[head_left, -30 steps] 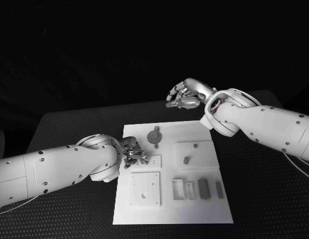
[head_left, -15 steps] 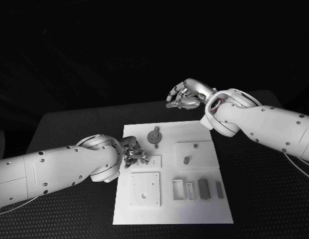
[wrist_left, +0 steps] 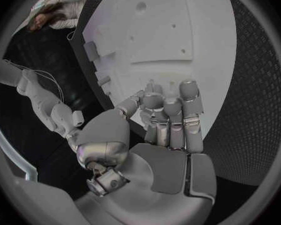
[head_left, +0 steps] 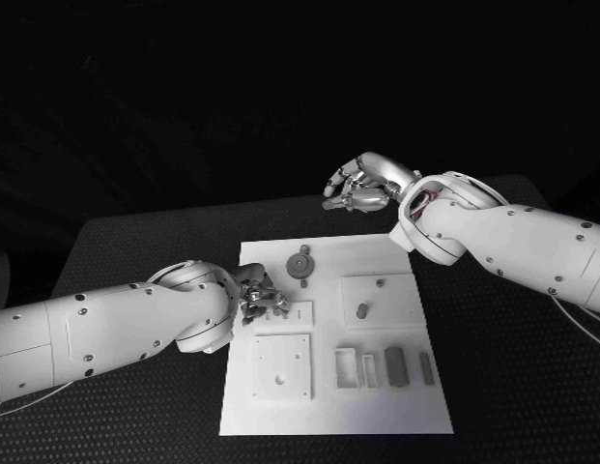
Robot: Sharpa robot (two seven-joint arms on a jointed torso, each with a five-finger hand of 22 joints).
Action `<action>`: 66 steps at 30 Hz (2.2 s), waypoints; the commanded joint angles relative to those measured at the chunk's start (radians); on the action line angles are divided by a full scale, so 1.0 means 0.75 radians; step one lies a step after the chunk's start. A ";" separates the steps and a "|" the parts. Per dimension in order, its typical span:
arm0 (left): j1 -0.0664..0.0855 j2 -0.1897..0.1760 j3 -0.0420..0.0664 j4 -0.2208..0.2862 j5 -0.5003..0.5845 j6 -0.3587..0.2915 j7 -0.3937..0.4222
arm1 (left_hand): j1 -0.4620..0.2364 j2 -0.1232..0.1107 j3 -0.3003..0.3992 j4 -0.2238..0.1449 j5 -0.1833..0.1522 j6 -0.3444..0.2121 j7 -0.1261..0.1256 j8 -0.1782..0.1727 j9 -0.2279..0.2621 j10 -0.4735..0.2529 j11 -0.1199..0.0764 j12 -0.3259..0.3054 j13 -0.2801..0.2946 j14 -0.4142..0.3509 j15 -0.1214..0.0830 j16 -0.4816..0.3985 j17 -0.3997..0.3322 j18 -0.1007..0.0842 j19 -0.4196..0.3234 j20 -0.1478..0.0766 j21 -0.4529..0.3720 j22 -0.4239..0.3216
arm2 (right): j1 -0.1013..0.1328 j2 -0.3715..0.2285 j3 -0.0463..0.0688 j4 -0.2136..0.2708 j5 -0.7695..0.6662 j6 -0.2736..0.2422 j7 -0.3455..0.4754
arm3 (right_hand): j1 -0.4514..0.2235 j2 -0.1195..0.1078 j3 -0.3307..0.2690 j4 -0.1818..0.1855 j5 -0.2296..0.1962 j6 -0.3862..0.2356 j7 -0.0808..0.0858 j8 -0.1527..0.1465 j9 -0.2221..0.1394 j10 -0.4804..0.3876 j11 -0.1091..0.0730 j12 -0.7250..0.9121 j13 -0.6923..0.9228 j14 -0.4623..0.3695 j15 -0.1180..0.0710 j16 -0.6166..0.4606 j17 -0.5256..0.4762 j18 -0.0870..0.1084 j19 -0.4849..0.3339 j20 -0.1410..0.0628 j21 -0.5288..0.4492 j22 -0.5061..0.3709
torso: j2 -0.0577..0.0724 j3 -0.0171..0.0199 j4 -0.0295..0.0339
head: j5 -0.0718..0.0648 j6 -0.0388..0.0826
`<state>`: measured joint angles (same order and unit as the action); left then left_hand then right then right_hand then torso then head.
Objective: Assemble the parts on the task board
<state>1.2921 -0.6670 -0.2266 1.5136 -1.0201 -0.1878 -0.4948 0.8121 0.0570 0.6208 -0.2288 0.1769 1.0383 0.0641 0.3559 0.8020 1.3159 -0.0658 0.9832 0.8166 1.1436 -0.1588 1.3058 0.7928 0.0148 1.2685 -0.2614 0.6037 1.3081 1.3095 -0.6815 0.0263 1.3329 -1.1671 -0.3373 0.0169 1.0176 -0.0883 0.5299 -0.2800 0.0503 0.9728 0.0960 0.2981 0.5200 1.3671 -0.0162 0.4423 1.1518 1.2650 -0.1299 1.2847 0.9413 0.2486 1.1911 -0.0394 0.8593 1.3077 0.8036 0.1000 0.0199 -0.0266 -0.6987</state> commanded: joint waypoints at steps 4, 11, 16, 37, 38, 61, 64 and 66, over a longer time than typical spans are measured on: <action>0.000 0.009 0.000 0.000 -0.006 0.035 0.000 | 0.016 0.017 0.000 -0.003 -0.003 0.189 -0.074 0.004 0.002 -0.057 -0.047 0.005 -0.002 -0.024 -0.039 0.010 -0.003 0.017 0.006 -0.017 0.006 0.029 | 0.000 0.002 0.001 0.001 0.001 0.021 0.004 | -0.007 -0.002 -0.004 0.004 -0.002 -0.012 0.001 -0.005 0.002 -0.007 -0.001 -0.008 0.002 -0.006 0.006 -0.004 -0.001 0.018 -0.001 -0.006 -0.007 0.016 | -0.001 0.0012 -0.0001 | 0.000 -0.002; -0.025 0.025 0.000 -0.015 -0.006 0.027 -0.005 | 0.013 0.015 -0.003 -0.001 -0.001 0.192 -0.075 0.004 0.003 -0.056 -0.047 0.007 -0.002 -0.023 -0.040 0.012 -0.004 0.017 0.007 -0.017 0.007 0.028 | 0.000 0.002 0.001 0.006 0.001 0.023 0.004 | -0.008 -0.002 -0.003 0.004 -0.002 -0.012 0.001 -0.005 0.002 -0.007 -0.001 -0.008 0.002 -0.007 0.006 -0.005 -0.001 0.018 -0.001 -0.006 -0.007 0.016 | 0.000 0.0022 -0.0034 | -0.001 -0.004; -0.030 0.026 0.000 -0.016 -0.006 0.033 -0.005 | 0.012 0.014 -0.004 -0.001 0.001 0.193 -0.075 0.004 0.003 -0.055 -0.048 0.008 -0.002 -0.023 -0.040 0.013 -0.005 0.017 0.007 -0.018 0.008 0.028 | 0.000 0.001 0.001 0.006 0.001 0.026 0.003 | -0.008 -0.002 -0.003 0.003 -0.002 -0.013 0.001 -0.005 0.002 -0.007 -0.001 -0.008 0.002 -0.007 0.006 -0.005 -0.001 0.018 -0.001 -0.006 -0.007 0.016 | 0.000 0.0016 -0.0017 | -0.005 -0.006; -0.032 0.020 0.001 -0.015 -0.004 0.045 0.006 | -0.012 -0.088 -0.026 0.041 -0.013 0.198 -0.077 -0.008 0.006 -0.059 -0.048 0.013 -0.010 -0.027 -0.044 0.022 -0.026 0.019 0.007 -0.020 0.008 0.026 | -0.001 0.000 0.001 0.006 0.001 0.029 0.003 | -0.009 -0.002 -0.003 0.003 -0.002 -0.013 0.002 -0.005 0.003 -0.008 -0.001 -0.009 0.003 -0.007 0.006 -0.005 -0.001 0.018 -0.001 -0.006 -0.008 0.016 | 0.000 -0.0006 0.0013 | -0.006 -0.006; -0.032 0.020 0.001 -0.015 -0.004 0.044 0.006 | -0.014 -0.097 -0.028 0.046 -0.013 0.198 -0.077 -0.009 0.006 -0.059 -0.049 0.014 -0.011 -0.027 -0.044 0.023 -0.028 0.019 0.008 -0.020 0.007 0.026 | -0.002 0.000 0.001 0.005 0.001 0.029 0.004 | -0.009 -0.002 -0.003 0.003 -0.002 -0.013 0.002 -0.005 0.003 -0.008 -0.001 -0.009 0.003 -0.007 0.006 -0.005 -0.001 0.018 -0.001 -0.006 -0.008 0.016 | 0.000 -0.0006 0.0013 | -0.006 -0.006; -0.034 0.017 0.001 -0.015 -0.004 0.025 0.015 | -0.029 -0.067 -0.158 -0.023 0.235 0.202 -0.076 -0.024 0.023 -0.065 -0.051 0.025 -0.024 -0.038 -0.046 0.048 -0.061 0.021 0.003 -0.020 0.007 0.026 | -0.004 -0.001 0.001 0.004 0.001 0.033 0.004 | -0.010 -0.003 -0.004 0.003 -0.002 -0.014 0.002 -0.006 0.004 -0.009 -0.001 -0.009 0.003 -0.008 0.006 -0.005 -0.001 0.018 -0.002 -0.006 -0.009 0.017 | 0.000 -0.0006 0.0005 | -0.003 -0.005; -0.035 0.016 0.001 -0.015 -0.002 0.016 0.015 | -0.002 -0.023 -0.144 -0.055 0.310 0.205 -0.076 -0.026 0.025 -0.065 -0.051 0.027 -0.025 -0.039 -0.046 0.052 -0.065 0.020 0.004 -0.018 0.009 0.027 | -0.004 -0.001 0.001 0.004 0.001 0.033 0.004 | -0.010 -0.003 -0.004 0.004 -0.002 -0.014 0.002 -0.006 0.004 -0.009 -0.001 -0.009 0.003 -0.008 0.006 -0.005 -0.001 0.018 -0.002 -0.006 -0.009 0.017 | 0.000 -0.0006 0.0005 | -0.003 -0.005; -0.035 0.014 0.001 -0.015 0.000 0.014 0.015 | 0.020 -0.005 -0.120 -0.065 0.313 0.207 -0.078 -0.027 0.025 -0.065 -0.051 0.028 -0.026 -0.039 -0.046 0.053 -0.068 0.021 0.004 -0.019 0.008 0.026 | -0.004 -0.002 0.001 0.004 0.001 0.033 0.004 | -0.010 -0.003 -0.004 0.004 -0.002 -0.014 0.002 -0.006 0.004 -0.009 -0.001 -0.009 0.003 -0.008 0.006 -0.005 -0.001 0.018 -0.002 -0.006 -0.009 0.017 | 0.000 -0.0003 0.0005 | -0.003 -0.004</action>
<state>1.2664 -0.6565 -0.2259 1.5004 -1.0229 -0.1731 -0.4931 0.7758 -0.0014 0.5045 -0.2559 0.4061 1.1771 -0.0104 0.3383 0.8238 1.2683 -0.0954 0.9992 0.7986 1.1188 -0.1919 1.3435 0.7425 0.0149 1.2720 -0.2682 0.6068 1.3073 1.3071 -0.6825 0.0262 1.3354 -1.1671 -0.3237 0.0158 1.0177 -0.0882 0.5299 -0.2800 0.0503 0.9709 0.0979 0.2981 0.5213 1.3671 -0.0163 0.4423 1.1532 1.2625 -0.1274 1.2848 0.9414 0.2487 1.1910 -0.0392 0.8593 1.3077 0.8035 0.0996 0.0202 -0.0289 -0.7027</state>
